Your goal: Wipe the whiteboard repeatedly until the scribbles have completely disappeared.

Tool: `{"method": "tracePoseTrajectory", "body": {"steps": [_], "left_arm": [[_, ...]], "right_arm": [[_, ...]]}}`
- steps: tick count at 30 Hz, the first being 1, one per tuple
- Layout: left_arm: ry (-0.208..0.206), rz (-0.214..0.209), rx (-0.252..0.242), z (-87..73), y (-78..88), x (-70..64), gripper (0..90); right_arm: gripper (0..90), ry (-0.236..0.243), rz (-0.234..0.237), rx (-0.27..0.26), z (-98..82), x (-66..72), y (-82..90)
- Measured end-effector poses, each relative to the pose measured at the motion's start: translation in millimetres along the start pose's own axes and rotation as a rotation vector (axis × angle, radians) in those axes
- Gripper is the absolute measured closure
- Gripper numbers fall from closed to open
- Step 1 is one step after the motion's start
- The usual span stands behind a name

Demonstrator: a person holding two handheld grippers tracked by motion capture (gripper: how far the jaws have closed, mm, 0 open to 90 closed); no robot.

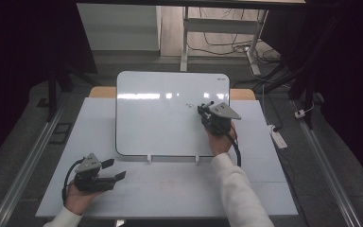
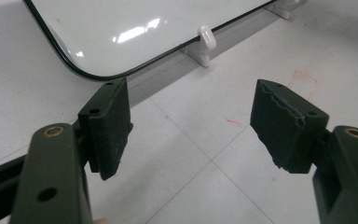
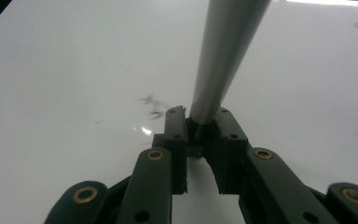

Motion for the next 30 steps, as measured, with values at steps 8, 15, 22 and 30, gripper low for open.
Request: {"method": "tracePoseTrajectory", "body": {"steps": [8,15,22,30], "left_arm": [[0.003,0.001,-0.003,-0.5,1.3,0.7,29.2],[0.002,0.002,-0.002,-0.4,0.9,0.7,29.2],[0.004,0.003,-0.002,-0.3,0.8,0.9,29.1],[0.004,0.004,-0.004,-1.0,2.1,1.2,29.2]], "right_arm": [[77.4,0.006,0.011,-0.019,2.6,4.9,-8.4],[77.4,0.086,0.051,0.021,0.3,25.6,-19.9],[77.4,0.033,0.044,-0.015,16.4,11.0,-27.9],[77.4,-0.006,0.008,-0.049,21.3,-1.5,-26.7]]}}
Point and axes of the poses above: each handheld gripper's, and its own axes: y roughly backward along the jaws, z roughly out of its top, x roughly to its left, the point moved 3 cm from there along -y, roughly forward along the jaws, and after that the axes turned 14 degrees about z, right-handed, at the moved point
